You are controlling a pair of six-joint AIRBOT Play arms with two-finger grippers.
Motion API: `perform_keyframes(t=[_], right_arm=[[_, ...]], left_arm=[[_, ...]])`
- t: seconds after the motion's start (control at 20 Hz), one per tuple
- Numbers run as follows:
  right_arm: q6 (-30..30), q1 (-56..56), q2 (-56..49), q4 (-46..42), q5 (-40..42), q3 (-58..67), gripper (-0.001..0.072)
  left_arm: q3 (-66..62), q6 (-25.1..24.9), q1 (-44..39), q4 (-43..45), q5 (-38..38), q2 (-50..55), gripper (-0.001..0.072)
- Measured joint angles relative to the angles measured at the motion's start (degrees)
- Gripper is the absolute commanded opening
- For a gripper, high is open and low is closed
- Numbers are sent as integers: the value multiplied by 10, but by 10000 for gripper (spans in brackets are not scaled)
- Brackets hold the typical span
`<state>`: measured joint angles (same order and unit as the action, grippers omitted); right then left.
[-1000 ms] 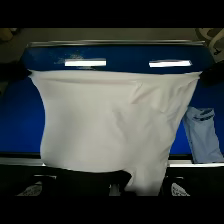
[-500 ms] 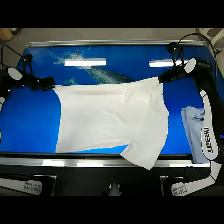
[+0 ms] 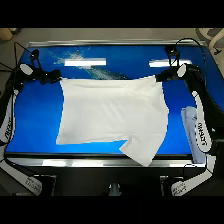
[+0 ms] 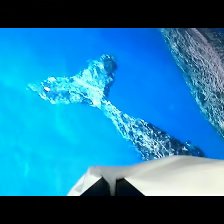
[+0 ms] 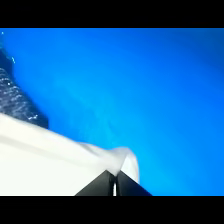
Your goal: Fold the shirts.
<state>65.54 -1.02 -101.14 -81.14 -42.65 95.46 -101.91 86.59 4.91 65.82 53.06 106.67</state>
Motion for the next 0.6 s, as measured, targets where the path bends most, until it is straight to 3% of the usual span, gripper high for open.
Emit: perform_keyframes(t=[0.2,0.35,0.6], right_arm=[[-7,0,32,-43,-76,2,17],[-20,0,45,-63,-188,0,17],[-35,0,23,-73,-323,-14,17]], left_arm=[[-10,-39,11,12,119,-24,25],[3,-45,15,38,218,-35,25],[85,-38,4,57,280,-39,26]])
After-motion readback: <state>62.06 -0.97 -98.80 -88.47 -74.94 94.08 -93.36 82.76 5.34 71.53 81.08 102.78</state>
